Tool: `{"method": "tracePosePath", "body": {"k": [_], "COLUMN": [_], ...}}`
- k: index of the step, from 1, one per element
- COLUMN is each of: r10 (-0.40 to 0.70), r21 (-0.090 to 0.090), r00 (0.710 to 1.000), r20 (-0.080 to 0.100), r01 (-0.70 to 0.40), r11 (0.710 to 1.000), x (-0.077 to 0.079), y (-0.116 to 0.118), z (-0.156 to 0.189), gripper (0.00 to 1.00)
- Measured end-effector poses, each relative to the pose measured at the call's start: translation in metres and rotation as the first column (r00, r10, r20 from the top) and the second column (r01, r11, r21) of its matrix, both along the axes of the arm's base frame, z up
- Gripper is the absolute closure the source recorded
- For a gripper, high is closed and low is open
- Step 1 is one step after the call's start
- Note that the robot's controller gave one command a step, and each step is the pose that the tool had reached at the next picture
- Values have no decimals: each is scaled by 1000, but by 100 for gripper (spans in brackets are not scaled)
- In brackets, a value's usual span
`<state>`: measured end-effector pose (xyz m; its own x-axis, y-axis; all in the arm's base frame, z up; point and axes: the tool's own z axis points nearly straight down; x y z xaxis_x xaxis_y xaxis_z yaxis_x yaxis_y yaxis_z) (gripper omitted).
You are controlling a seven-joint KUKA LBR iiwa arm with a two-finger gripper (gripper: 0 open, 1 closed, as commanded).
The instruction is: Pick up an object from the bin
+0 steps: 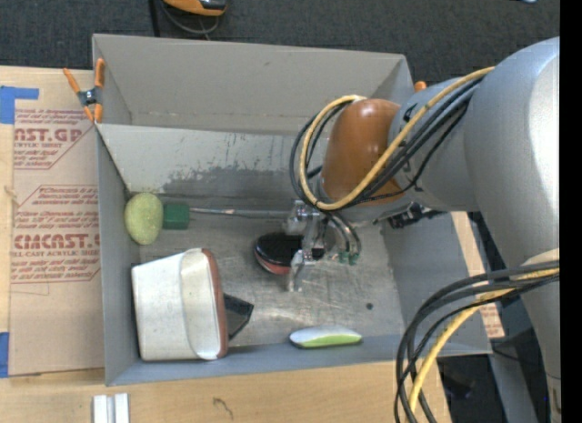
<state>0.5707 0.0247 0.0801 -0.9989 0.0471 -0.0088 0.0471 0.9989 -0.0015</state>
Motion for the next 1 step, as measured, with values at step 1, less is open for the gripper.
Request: {"method": "tracePosePath", "body": {"k": [1], "r10": [0], "r21": [0], "r00": [1000], "r20": [0], "r01": [0], "r11": [1000], "x": [0], "y": [0], "z": [0], "gripper": [100]}}
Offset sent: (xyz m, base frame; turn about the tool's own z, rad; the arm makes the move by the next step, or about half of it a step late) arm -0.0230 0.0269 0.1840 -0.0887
